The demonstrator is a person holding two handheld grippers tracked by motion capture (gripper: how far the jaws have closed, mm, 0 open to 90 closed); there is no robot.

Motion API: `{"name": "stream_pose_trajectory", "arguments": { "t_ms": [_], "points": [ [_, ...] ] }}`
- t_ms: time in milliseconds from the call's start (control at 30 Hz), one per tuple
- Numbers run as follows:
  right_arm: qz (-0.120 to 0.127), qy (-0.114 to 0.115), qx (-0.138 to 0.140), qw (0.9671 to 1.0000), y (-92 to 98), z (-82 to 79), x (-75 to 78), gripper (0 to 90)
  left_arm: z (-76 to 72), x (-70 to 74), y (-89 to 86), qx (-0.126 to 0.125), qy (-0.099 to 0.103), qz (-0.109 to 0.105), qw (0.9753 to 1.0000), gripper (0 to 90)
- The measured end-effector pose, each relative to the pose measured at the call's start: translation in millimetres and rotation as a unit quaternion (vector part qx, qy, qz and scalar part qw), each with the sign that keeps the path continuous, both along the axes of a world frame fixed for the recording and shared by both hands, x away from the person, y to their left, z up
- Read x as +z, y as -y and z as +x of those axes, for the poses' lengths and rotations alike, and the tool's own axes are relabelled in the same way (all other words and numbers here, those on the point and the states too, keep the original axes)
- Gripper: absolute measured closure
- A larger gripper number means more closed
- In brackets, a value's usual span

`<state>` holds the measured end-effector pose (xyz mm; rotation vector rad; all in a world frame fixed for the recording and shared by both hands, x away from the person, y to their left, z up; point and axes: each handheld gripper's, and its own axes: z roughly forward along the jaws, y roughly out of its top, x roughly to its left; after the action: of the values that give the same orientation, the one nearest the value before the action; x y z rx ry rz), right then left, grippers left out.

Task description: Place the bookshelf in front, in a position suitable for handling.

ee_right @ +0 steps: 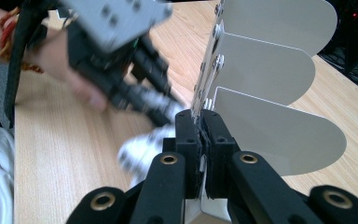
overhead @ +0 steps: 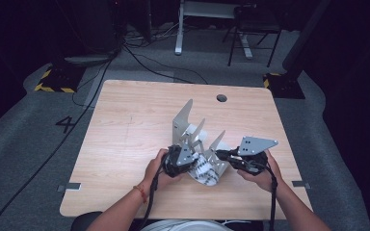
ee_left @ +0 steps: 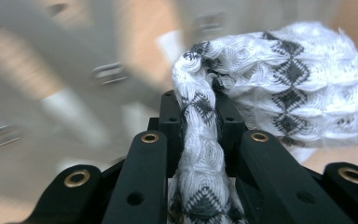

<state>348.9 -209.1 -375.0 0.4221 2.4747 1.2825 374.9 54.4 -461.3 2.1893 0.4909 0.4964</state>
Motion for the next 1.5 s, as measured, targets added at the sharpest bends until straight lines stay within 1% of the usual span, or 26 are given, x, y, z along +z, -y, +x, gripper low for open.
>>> {"name": "stream_pose_trajectory", "arguments": {
  "t_ms": [133,200,267,367,400,467,533,567,600,667,733,800,900,933,1033,1067,1133,1200,1300,1400,1467,1500],
  "points": [
    [0.001,0.000,0.000,1.0000,0.0,0.1,-0.2,86.7,9.9,4.1,-15.2,0.031,0.007,0.002,0.9995,78.1],
    [0.001,-0.001,0.000,1.0000,0.2,0.2,-0.2,86.7,13.2,6.3,-21.5,0.042,0.010,-0.005,0.9991,78.1],
    [0.002,-0.001,0.000,1.0000,0.1,0.2,-0.3,86.6,15.8,8.5,-26.4,0.052,0.004,-0.013,0.9986,78.2],
    [0.001,0.000,0.000,1.0000,0.1,0.3,-0.3,86.6,17.9,13.4,-34.6,0.066,0.007,-0.016,0.9976,78.2],
    [0.001,-0.001,0.000,1.0000,0.2,0.3,-0.3,86.6,18.4,15.1,-37.7,0.071,0.007,-0.021,0.9972,78.1],
    [0.002,-0.002,0.001,1.0000,0.3,0.3,-0.3,86.6,19.2,17.8,-44.7,0.086,0.018,-0.029,0.9957,78.2],
    [0.002,-0.002,0.001,1.0000,0.2,0.3,-0.3,86.6,20.9,20.3,-51.4,0.099,0.019,-0.033,0.9943,78.2],
    [0.002,-0.002,0.001,1.0000,0.2,0.3,-0.3,86.6,22.0,21.7,-55.2,0.110,0.021,-0.039,0.9929,78.3],
    [0.002,-0.002,0.001,1.0000,0.1,0.3,-0.4,86.6,23.3,22.8,-58.3,0.119,0.018,-0.050,0.9915,78.3],
    [0.002,-0.003,0.001,1.0000,0.1,0.4,-0.4,86.6,25.2,25.1,-63.1,0.132,0.024,-0.057,0.9894,78.4],
    [0.002,-0.003,0.001,1.0000,0.0,0.4,-0.4,86.6,26.2,26.6,-65.7,0.139,0.022,-0.068,0.9878,78.4],
    [0.002,-0.003,0.001,1.0000,-0.1,0.5,-0.5,86.6,24.9,28.2,-65.4,0.139,0.023,-0.079,0.9869,78.4],
    [0.002,-0.003,0.002,1.0000,-0.3,0.8,-0.6,86.6,19.6,31.4,-58.9,0.127,0.029,-0.099,0.9866,78.4],
    [0.002,-0.003,0.002,1.0000,-0.3,0.8,-0.6,86.6,17.3,32.3,-55.3,0.122,0.028,-0.109,0.9861,78.5],
    [0.001,-0.003,0.001,1.0000,-0.6,0.8,-0.7,86.5,9.1,35.2,-41.6,0.104,0.030,-0.131,0.9855,78.6],
    [0.001,-0.003,0.002,1.0000,-0.7,0.8,-0.7,86.5,5.7,36.4,-35.9,0.095,0.034,-0.133,0.9859,78.6],
    [0.002,-0.003,0.001,1.0000,-0.7,0.8,-0.9,86.5,-1.7,38.7,-24.4,0.076,0.041,-0.134,0.9872,78.6],
    [0.002,-0.004,0.001,1.0000,-0.6,0.9,-0.9,86.4,-9.2,40.1,-13.2,0.053,0.046,-0.140,0.9876,78.6],
    [0.002,-0.004,0.001,1.0000,-0.7,1.0,-1.0,86.4,-17.7,38.5,2.9,0.019,0.043,-0.146,0.9882,78.5],
    [0.003,-0.005,0.001,1.0000,-0.6,1.1,-1.2,86.4,-24.8,31.8,19.0,-0.015,0.032,-0.136,0.9901,78.5],
    [0.003,-0.005,0.001,1.0000,-0.5,1.1,-1.2,86.3,-28.2,27.7,26.2,-0.029,0.026,-0.125,0.9913,78.4],
    [0.003,-0.004,0.001,1.0000,-0.4,1.1,-1.2,86.4,-29.2,25.6,28.4,-0.035,0.023,-0.123,0.9915,78.4]
  ]
}}
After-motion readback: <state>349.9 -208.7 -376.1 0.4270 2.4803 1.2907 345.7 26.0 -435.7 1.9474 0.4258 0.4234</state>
